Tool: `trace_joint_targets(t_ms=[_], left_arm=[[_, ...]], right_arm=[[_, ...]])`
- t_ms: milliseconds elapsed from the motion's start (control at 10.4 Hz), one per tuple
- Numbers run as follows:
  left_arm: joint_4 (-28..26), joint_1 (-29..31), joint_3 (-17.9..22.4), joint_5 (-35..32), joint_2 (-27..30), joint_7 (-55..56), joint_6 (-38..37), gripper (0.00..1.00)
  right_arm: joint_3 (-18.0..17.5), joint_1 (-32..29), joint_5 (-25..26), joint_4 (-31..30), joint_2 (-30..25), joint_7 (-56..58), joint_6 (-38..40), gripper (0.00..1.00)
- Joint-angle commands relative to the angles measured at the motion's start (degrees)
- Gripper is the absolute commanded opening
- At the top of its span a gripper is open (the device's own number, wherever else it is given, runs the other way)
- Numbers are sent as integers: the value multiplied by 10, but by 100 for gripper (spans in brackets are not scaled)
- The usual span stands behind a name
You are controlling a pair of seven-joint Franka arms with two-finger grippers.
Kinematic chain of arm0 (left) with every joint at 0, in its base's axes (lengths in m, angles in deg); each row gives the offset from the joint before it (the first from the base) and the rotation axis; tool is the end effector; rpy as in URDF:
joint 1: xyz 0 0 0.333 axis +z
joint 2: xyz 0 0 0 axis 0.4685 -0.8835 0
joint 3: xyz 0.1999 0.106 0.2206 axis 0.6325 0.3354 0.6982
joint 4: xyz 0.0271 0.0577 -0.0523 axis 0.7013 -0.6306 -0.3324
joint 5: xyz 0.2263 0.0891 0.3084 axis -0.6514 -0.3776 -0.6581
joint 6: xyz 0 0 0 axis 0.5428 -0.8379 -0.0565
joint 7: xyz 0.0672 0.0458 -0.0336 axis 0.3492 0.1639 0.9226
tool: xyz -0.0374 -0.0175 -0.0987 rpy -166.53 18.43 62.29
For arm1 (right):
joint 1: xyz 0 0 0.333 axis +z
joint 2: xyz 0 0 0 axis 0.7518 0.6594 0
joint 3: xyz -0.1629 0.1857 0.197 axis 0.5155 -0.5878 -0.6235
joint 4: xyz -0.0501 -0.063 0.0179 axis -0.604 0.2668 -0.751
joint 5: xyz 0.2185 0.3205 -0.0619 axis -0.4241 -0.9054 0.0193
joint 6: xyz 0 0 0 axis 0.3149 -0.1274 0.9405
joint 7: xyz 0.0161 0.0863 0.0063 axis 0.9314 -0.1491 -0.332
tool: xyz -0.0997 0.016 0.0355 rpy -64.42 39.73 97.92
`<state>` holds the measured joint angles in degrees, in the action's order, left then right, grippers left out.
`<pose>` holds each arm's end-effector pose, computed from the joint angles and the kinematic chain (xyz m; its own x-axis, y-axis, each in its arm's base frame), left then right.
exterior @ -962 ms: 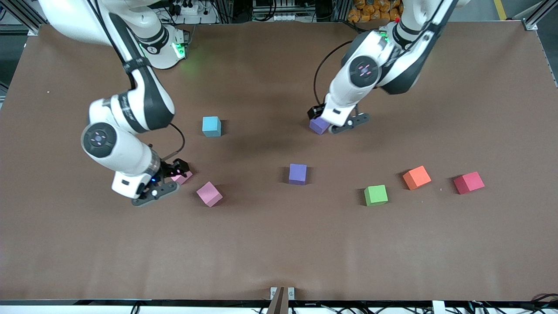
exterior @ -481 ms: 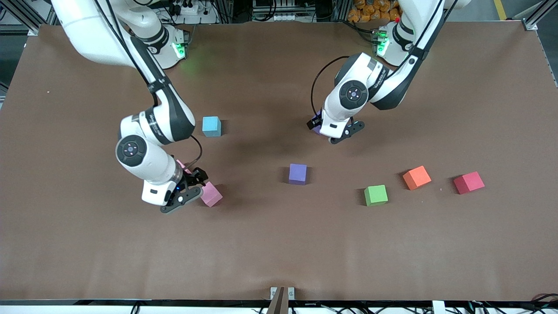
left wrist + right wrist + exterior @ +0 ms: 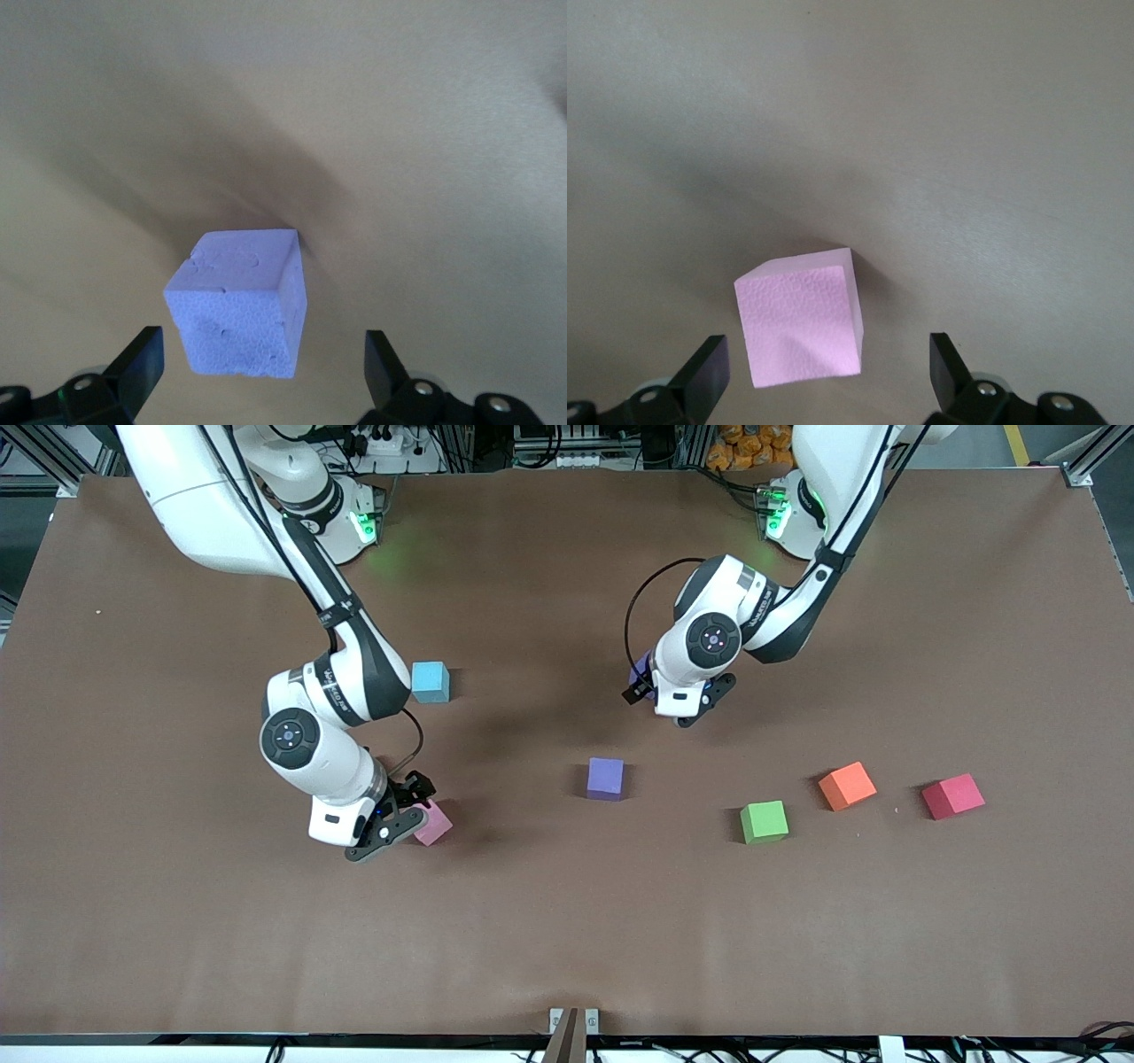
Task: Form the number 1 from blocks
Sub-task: 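Grasp and lift the pink block with the right gripper while the left lifts purple, then place the purple block with the left gripper while the right gripper moves pink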
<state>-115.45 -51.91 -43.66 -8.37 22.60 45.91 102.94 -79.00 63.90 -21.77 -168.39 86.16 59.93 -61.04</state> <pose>0.4294 -0.3678 0.2248 0.6820 0.6626 -0.3095 0.6539 -0.7420 -0.1476 0.6495 0.2326 0.2603 0.8451 0.5257 0.0973 0.5307 -0.8469 -0.0341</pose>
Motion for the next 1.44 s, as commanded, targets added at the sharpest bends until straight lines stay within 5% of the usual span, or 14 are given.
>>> trace_joint_targets(t_ms=[0,481,577,674,770,1347], left_arm=[[-5,-12,8,13,-11,10,12,100],[-27,-16,8,8,-17,10,22,100],[-26,-16,8,7,-21,9,32,44],[-26,-17,8,6,-24,8,40,33],[-26,-20,8,6,-27,8,50,0],[1,-54,-40,-158,-32,-55,58,0]], right_arm=[[1,6,-9,4,11,10,-10,100],[1,15,-8,4,21,11,-21,100],[1,16,-8,4,23,11,-24,100],[1,16,-8,4,23,12,-25,100],[1,16,-7,4,24,12,-25,100],[3,21,-1,1,45,12,-48,100]])
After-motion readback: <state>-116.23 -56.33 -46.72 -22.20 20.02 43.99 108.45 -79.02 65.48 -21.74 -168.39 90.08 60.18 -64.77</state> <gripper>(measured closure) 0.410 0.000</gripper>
